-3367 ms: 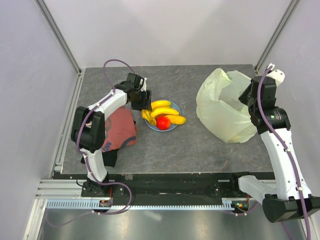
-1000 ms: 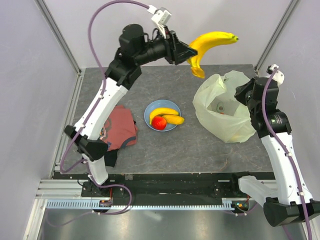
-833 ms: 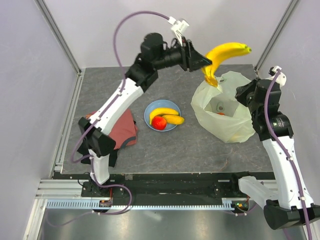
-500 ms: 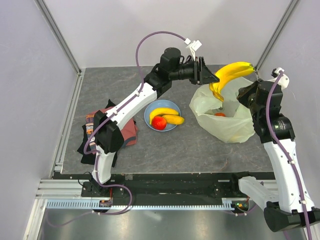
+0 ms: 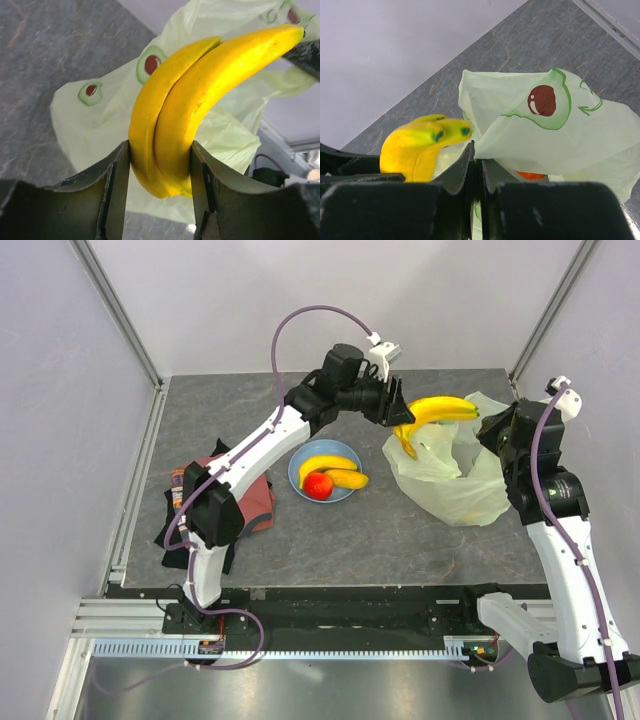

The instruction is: Place the fruits into the plastic bag

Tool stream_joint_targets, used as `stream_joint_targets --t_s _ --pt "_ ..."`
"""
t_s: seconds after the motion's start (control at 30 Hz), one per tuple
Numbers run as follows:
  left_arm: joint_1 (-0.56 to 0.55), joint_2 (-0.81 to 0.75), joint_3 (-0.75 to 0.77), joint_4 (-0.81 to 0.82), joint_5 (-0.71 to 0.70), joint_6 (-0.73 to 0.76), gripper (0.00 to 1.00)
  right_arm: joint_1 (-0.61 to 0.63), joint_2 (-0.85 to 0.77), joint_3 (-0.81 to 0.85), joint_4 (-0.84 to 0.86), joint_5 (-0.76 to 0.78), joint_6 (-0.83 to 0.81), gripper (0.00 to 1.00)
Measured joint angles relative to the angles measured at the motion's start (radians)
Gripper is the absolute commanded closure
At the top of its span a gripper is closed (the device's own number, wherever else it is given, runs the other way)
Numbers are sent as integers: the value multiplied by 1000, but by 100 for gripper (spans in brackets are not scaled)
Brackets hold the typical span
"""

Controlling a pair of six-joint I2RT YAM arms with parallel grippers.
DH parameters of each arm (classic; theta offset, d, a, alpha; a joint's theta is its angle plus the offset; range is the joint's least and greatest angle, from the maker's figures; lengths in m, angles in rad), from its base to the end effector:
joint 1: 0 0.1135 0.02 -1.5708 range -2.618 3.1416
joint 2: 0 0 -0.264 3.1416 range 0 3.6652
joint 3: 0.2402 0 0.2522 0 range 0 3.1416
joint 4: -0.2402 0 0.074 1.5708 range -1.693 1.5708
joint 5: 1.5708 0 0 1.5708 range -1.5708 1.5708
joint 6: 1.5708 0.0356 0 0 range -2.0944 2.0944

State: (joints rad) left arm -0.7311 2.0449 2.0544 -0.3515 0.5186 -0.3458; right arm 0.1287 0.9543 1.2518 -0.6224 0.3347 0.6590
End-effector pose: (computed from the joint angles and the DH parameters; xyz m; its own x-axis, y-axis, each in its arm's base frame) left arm 0.3483 -0.3361 0.3755 -0.5493 0.0972 -0.8300 0.7880 0.3908 -0.4757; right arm 0.1859 0.0123 0.4237 -0.1355 0.5656 -0.8134 0.3421 0.7972 0.4974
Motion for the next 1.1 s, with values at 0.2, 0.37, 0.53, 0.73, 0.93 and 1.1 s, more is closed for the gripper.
stream_joint_targets --t_s 0.2,0.37,0.53,0.73,0.93,1.1 --pt "-4 -70 -10 -121 -96 124 82 0 14 0 0 4 8 89" --pt "-3 -151 3 -126 -75 88 82 0 13 0 0 4 26 89" --pt "-9 -216 21 -105 4 23 82 0 6 0 -4 12 33 88" --pt "-99 -232 42 -191 8 23 83 0 -3 0 -8 38 33 88" --pt "-180 -233 31 -248 20 22 85 0 -1 32 -32 51 23 87" --pt "-195 -270 -85 -245 11 24 87 0 0 64 -37 56 12 87"
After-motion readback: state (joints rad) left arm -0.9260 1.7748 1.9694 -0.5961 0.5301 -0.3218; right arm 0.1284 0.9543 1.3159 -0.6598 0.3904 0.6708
